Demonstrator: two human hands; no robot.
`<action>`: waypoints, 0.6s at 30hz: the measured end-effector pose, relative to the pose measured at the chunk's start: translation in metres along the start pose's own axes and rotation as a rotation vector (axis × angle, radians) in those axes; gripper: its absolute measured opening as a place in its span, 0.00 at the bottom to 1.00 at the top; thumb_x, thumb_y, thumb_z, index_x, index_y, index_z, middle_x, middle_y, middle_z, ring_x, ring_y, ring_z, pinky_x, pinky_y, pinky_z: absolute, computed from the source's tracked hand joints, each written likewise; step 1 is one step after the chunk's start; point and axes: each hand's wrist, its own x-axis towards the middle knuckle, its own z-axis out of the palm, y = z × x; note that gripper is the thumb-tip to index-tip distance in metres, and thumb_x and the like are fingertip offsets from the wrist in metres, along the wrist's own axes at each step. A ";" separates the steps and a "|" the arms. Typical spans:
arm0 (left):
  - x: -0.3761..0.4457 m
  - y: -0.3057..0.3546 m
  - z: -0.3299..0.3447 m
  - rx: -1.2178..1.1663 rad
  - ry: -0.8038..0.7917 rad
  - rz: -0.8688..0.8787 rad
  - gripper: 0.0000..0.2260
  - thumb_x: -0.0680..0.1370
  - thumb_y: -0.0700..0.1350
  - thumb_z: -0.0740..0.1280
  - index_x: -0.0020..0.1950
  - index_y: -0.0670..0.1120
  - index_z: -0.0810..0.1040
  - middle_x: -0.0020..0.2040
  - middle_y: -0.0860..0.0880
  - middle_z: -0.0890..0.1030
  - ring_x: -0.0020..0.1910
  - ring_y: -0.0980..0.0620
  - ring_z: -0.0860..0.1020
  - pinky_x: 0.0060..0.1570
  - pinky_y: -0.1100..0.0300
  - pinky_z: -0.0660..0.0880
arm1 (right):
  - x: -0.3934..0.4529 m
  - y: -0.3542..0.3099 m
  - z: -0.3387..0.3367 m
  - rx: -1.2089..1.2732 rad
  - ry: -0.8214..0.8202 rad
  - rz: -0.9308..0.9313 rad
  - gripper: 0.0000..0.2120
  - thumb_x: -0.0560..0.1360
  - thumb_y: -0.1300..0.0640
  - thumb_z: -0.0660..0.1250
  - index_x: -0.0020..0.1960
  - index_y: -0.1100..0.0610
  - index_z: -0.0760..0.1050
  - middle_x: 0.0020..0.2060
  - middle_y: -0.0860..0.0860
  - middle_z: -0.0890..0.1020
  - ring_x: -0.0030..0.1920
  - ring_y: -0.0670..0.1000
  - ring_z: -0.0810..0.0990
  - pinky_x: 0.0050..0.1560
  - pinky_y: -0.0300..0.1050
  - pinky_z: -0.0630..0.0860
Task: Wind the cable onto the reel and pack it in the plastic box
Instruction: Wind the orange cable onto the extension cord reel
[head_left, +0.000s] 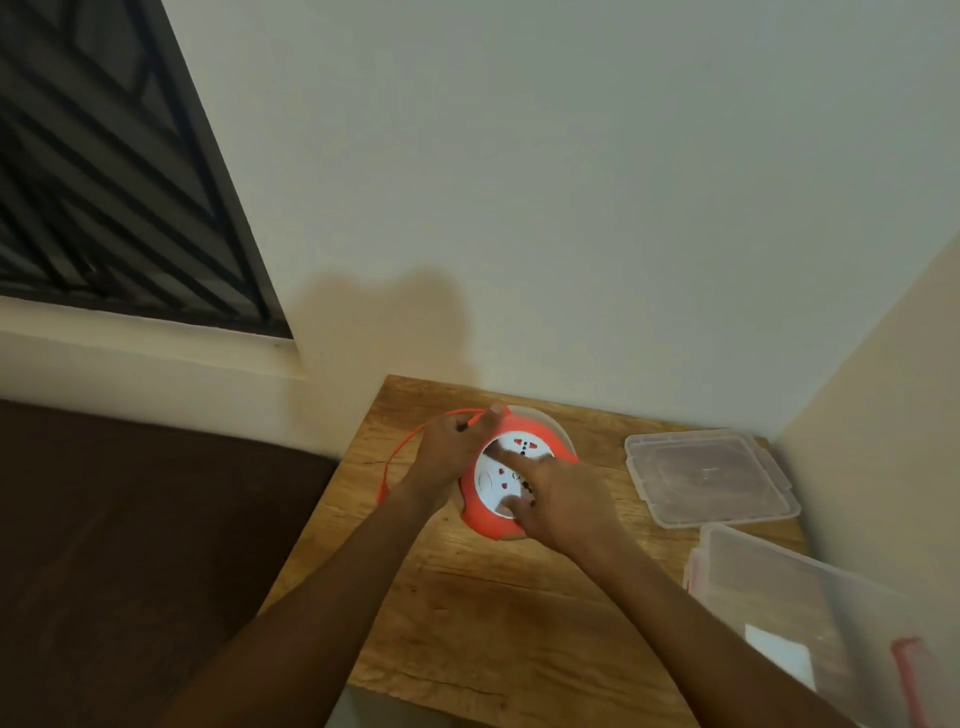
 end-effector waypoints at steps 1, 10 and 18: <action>-0.002 -0.002 0.003 -0.046 0.018 -0.015 0.23 0.78 0.59 0.72 0.50 0.37 0.84 0.47 0.34 0.86 0.45 0.34 0.85 0.42 0.49 0.82 | -0.001 0.000 0.001 0.105 0.046 0.072 0.31 0.74 0.37 0.63 0.74 0.35 0.56 0.60 0.49 0.81 0.56 0.52 0.81 0.49 0.50 0.80; -0.024 -0.013 0.047 -0.128 0.364 -0.086 0.13 0.79 0.57 0.72 0.39 0.50 0.85 0.35 0.53 0.87 0.35 0.53 0.87 0.33 0.59 0.84 | -0.005 -0.006 0.023 0.903 0.158 0.609 0.30 0.72 0.39 0.71 0.71 0.42 0.69 0.68 0.48 0.75 0.63 0.53 0.76 0.55 0.47 0.77; -0.001 -0.003 0.017 -0.206 0.291 -0.093 0.16 0.78 0.56 0.72 0.48 0.43 0.87 0.43 0.42 0.89 0.44 0.40 0.88 0.42 0.45 0.86 | 0.013 -0.020 -0.001 0.956 -0.074 0.526 0.37 0.75 0.49 0.68 0.79 0.45 0.52 0.73 0.51 0.68 0.66 0.55 0.73 0.53 0.45 0.76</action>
